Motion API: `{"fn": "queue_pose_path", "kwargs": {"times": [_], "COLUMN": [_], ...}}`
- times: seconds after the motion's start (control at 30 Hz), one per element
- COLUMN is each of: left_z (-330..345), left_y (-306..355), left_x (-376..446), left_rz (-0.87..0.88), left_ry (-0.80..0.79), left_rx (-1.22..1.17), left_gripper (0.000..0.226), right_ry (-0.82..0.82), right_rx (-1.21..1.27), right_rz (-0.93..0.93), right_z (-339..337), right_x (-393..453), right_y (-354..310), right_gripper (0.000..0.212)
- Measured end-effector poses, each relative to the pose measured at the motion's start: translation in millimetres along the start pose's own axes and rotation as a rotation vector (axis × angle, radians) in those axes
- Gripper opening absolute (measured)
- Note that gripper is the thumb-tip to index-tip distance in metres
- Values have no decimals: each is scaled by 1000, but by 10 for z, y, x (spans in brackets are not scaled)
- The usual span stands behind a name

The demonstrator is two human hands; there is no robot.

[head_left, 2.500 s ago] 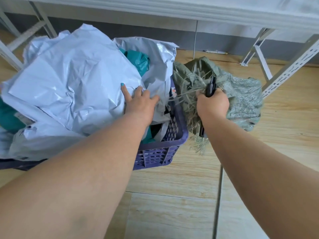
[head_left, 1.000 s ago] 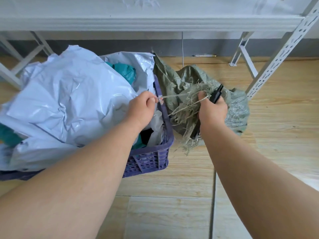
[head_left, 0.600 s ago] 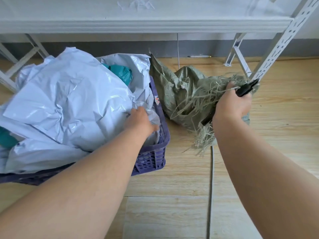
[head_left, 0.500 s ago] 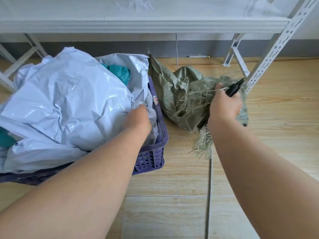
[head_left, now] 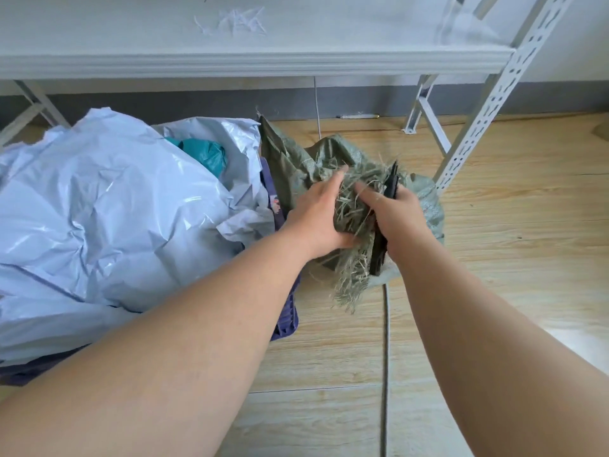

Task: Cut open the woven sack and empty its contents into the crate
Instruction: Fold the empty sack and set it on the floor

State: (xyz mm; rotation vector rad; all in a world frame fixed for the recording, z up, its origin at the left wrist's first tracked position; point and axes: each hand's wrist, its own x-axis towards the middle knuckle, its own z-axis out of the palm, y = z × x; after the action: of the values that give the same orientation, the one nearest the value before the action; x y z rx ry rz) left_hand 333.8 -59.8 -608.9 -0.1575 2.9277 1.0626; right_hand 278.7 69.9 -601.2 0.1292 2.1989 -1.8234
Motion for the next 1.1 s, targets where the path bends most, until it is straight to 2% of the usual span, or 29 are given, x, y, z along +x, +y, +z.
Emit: {"fn": "queue_pose_path", "kwargs": {"times": [0.07, 0.13, 0.27, 0.37, 0.5, 0.63, 0.7, 0.83, 0.97, 1.1], "left_z": [67, 131, 206, 186, 56, -218, -414, -861, -1331, -1815], "left_y": [-16, -59, -57, 13, 231, 622, 848, 1341, 1946, 2754], "left_x": [128, 229, 406, 532, 670, 643, 562, 374, 208, 177], "left_rz": [-58, -104, -114, -213, -374, -437, -467, -493, -607, -649], "left_ry": [-80, -142, -33, 14, 94, 90, 80, 60, 46, 10], "left_rx": [-2, 34, 62, -61, -134, -154, -176, -279, -365, -513], "left_gripper": [103, 81, 46, 34, 46, 49, 51, 51, 60, 61], "right_ry": [-22, -15, -5, 5, -7, -8, -11, -15, -32, -112], "right_rx": [-129, -246, -237, -232, -264, -280, -271, -305, -264, -250], "right_rz": [-4, 16, 65, 92, 99, 169, 215, 280, 305, 255], "right_z": [-103, -182, -258, -299, -365, -485, -571, -843, -1155, -1494], "right_x": [55, 104, 216, 275, 234, 66, -74, -377, -708, -1019], "right_y": [47, 125, 162, 41, -204, -543, -746, -1256, -1922, -2678], "right_gripper": [23, 26, 35, 59, 63, 70, 65, 42, 61, 49]}}
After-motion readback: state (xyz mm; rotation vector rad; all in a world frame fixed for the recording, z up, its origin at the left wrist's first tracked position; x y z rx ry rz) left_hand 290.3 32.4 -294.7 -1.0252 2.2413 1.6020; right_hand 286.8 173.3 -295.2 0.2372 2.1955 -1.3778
